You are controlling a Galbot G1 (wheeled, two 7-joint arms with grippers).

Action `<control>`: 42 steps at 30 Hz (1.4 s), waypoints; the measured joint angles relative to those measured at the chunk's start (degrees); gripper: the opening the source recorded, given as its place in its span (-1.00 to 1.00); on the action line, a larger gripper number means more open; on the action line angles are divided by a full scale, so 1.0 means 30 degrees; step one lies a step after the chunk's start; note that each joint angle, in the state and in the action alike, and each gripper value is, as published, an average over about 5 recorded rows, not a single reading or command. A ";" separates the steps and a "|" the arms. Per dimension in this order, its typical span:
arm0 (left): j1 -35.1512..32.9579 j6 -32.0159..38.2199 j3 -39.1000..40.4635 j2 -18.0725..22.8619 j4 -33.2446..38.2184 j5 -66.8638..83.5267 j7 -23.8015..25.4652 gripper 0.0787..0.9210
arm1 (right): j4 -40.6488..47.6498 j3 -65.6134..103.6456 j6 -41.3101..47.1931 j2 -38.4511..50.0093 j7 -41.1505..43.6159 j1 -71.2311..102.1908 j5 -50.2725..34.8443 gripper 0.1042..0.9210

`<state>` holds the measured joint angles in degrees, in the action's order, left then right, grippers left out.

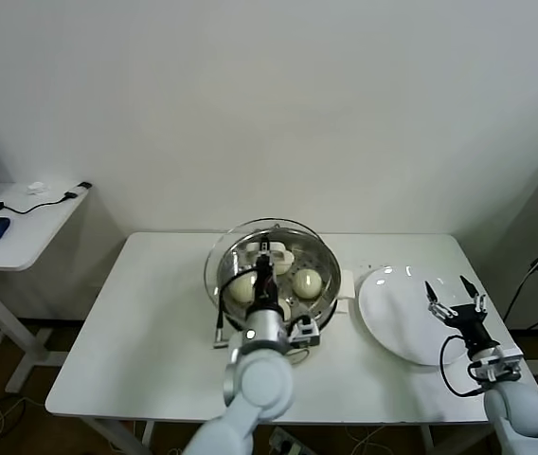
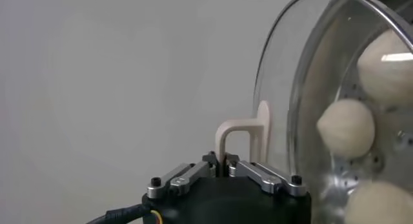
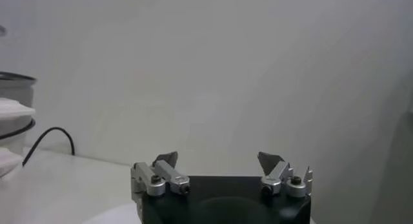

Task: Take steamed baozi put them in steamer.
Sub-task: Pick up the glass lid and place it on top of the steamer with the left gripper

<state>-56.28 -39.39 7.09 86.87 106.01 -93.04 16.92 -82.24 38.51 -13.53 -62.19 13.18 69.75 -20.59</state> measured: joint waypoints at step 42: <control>0.0811 0.0153 -0.0123 0.1778 -0.4353 -0.0892 -0.1414 -0.84 | 0.0688 0.0648 -0.0508 -0.0144 0.0403 0.0102 0.0298 0.76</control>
<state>-53.84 -38.93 6.72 92.21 92.95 -95.72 12.68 -80.18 40.45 -15.05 -62.62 14.39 70.06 -19.70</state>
